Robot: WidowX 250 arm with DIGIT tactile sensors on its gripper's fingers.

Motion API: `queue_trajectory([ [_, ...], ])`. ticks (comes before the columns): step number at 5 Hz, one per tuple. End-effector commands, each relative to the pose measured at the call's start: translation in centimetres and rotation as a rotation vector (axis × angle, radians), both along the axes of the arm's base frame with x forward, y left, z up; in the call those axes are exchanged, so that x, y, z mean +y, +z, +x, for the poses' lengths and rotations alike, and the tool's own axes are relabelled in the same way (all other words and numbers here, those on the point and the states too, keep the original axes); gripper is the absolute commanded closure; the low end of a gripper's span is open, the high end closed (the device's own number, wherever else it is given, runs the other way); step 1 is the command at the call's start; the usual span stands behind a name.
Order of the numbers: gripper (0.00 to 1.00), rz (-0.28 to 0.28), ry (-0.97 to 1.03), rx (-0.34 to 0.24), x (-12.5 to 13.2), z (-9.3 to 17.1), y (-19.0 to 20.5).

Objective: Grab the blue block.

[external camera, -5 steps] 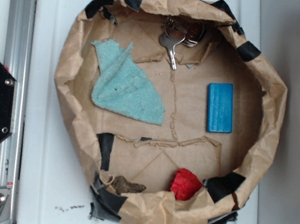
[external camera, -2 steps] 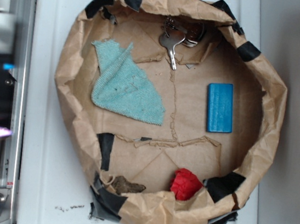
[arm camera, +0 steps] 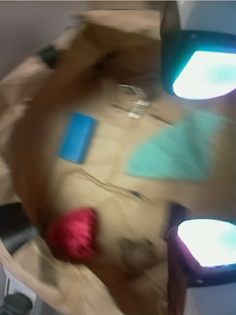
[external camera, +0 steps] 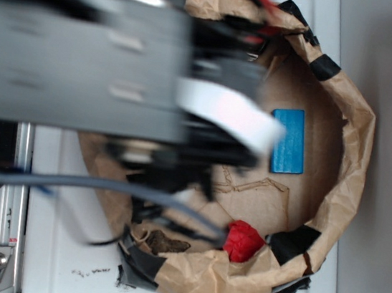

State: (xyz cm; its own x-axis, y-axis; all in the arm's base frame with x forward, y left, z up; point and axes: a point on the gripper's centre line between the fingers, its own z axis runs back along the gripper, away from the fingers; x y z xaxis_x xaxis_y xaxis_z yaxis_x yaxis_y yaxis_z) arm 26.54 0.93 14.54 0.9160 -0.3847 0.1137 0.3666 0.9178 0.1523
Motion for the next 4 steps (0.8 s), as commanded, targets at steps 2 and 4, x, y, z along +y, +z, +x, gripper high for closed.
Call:
queue_trajectory([
  [2, 0.0, -0.035, -0.37, 0.026, 0.0, 4.6, -5.6],
  [4, 0.0, -0.035, -0.486, 0.021, 0.7, 3.1, -6.9],
])
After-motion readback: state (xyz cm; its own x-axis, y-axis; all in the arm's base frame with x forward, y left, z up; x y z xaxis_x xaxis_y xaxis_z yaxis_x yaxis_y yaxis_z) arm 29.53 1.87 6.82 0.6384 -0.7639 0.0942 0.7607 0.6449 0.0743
